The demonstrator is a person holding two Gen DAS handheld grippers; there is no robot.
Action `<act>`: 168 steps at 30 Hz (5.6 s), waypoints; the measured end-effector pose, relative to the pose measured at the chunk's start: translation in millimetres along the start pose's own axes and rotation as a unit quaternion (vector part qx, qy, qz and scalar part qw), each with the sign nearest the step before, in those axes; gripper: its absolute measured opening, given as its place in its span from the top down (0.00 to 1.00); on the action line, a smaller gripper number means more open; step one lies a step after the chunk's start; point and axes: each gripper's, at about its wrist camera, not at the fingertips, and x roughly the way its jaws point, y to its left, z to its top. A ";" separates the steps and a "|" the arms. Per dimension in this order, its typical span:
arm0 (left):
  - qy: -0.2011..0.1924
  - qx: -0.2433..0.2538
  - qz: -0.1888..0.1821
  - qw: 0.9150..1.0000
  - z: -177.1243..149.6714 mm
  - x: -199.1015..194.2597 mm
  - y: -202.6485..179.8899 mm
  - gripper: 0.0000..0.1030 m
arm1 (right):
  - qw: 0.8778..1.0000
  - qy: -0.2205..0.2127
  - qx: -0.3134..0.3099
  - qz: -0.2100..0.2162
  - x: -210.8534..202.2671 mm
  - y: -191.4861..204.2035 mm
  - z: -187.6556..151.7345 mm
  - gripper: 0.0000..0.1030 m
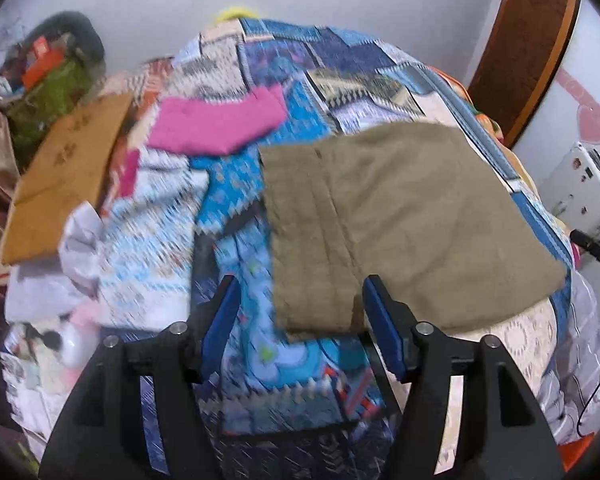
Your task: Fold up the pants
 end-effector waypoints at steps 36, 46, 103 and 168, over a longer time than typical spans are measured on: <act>0.040 -0.109 -0.009 0.993 82.5 130.2 49.1 0.46 | 0.991 0.069 -0.112 0.009 181.3 24.3 123.9 0.90; 0.007 -0.056 -0.016 0.998 108.4 81.5 36.4 0.47 | 0.990 0.044 -0.114 0.068 130.0 58.7 161.8 0.45; -0.009 -0.118 -0.022 0.993 -34.7 -30.2 8.9 0.28 | 0.982 -0.017 -0.149 0.115 12.8 122.2 58.2 0.38; -0.147 0.107 0.067 0.981 71.9 -54.7 -136.4 0.74 | 0.981 0.029 -0.116 0.153 64.2 115.4 8.9 0.37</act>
